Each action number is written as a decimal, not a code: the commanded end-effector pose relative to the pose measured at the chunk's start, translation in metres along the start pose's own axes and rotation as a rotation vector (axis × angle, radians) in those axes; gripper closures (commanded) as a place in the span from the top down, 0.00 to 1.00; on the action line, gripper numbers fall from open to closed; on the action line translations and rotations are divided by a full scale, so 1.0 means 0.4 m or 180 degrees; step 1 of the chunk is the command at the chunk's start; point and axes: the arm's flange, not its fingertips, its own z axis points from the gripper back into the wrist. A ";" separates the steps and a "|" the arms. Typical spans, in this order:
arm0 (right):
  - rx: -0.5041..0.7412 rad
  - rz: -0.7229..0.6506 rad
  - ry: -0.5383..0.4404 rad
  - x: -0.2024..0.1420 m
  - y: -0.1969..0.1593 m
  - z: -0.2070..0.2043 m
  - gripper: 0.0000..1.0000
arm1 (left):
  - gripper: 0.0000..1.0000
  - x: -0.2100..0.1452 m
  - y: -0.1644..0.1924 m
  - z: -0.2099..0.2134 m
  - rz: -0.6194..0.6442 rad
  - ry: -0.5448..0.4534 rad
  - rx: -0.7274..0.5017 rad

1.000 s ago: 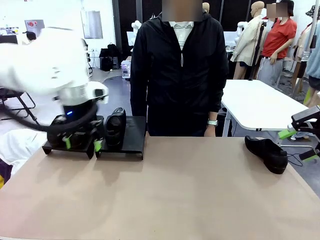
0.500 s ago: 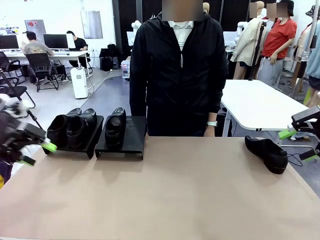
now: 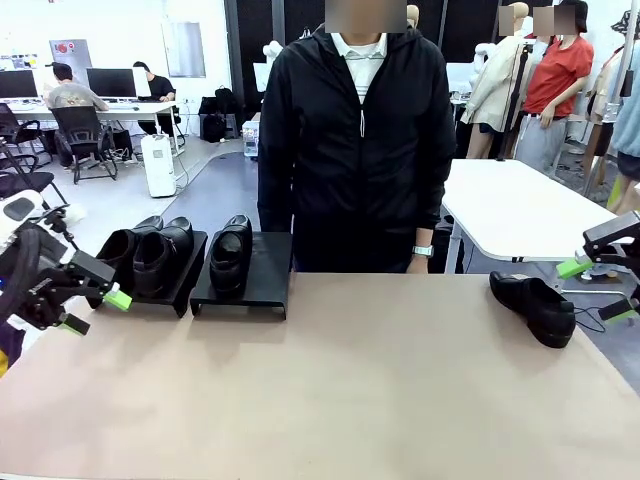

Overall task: Organize the shoes by placing them on the stand.
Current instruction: Place the Shoe from the middle of the table onto the Shoes Stand, then pick up one Shoe and place it in the middle of the table.

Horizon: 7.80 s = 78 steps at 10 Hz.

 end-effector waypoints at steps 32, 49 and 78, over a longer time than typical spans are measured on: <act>-0.1934 0.1101 0.0616 0.845 -0.206 -0.433 1.00 | 1.00 -0.009 0.026 0.024 0.0041 -0.0022 0.0042; -0.1994 0.1122 0.0651 0.826 -0.219 -0.433 0.00 | 1.00 -0.009 0.026 0.024 0.0041 -0.0022 0.0042; -0.1309 0.0845 0.0693 0.132 0.530 -0.978 0.00 | 1.00 -0.009 0.026 0.024 0.0041 -0.0022 0.0042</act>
